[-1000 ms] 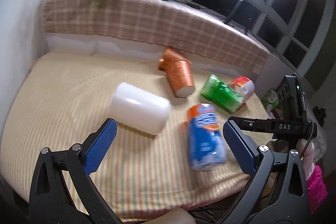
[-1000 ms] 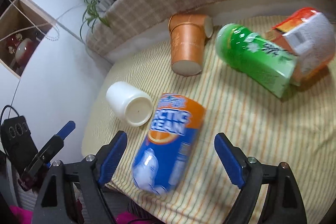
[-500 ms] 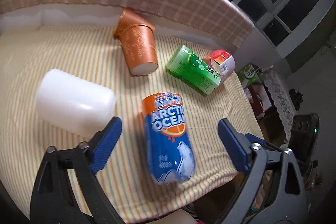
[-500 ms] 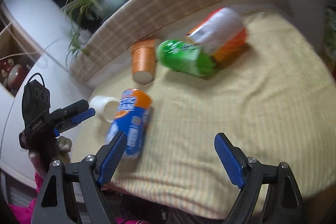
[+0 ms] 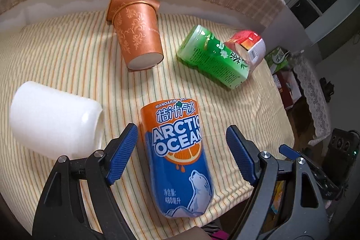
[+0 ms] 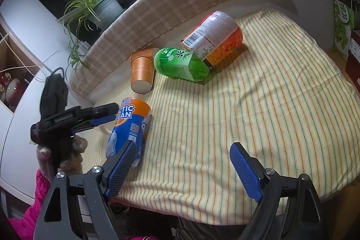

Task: Flip cup upright
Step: 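Move the left gripper over the lying bottle and close on it, then lift the bottle with the left gripper and rotate it base-down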

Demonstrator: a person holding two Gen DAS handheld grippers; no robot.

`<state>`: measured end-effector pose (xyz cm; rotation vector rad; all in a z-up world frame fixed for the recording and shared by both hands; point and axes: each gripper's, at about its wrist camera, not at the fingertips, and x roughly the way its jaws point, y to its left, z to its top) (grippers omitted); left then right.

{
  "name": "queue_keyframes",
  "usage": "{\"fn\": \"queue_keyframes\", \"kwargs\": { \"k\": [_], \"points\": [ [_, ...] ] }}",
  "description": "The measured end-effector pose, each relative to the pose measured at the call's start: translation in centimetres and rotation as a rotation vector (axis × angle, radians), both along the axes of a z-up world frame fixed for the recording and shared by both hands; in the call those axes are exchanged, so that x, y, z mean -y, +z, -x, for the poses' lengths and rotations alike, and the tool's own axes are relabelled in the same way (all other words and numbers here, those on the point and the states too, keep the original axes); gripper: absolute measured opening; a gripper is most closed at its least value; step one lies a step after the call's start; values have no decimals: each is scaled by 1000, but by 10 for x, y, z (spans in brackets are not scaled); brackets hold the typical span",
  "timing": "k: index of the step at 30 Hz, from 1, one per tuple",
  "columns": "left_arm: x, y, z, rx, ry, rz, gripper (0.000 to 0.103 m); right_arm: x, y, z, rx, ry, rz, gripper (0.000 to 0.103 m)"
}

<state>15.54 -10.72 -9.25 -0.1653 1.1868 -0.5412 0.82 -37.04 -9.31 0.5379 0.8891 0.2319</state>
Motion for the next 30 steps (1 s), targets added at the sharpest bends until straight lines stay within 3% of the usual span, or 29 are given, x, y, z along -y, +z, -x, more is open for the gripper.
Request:
{"fn": "queue_keyframes", "kwargs": {
  "k": [11, 19, 22, 30],
  "points": [
    [18, -11, -14, -19, -14, -43, 83, 2, 0, 3, -4, -12, -12, 88],
    [29, -15, -14, 11, -30, -128, 83, 4, -2, 4, -6, -15, -14, 88],
    [32, -20, -15, 7, -40, -152, 74, 4, -2, 4, -7, -14, -14, 88],
    [34, -26, -14, 3, -51, -178, 66, 3, -4, 4, -9, -18, -12, 88]
  ]
}}
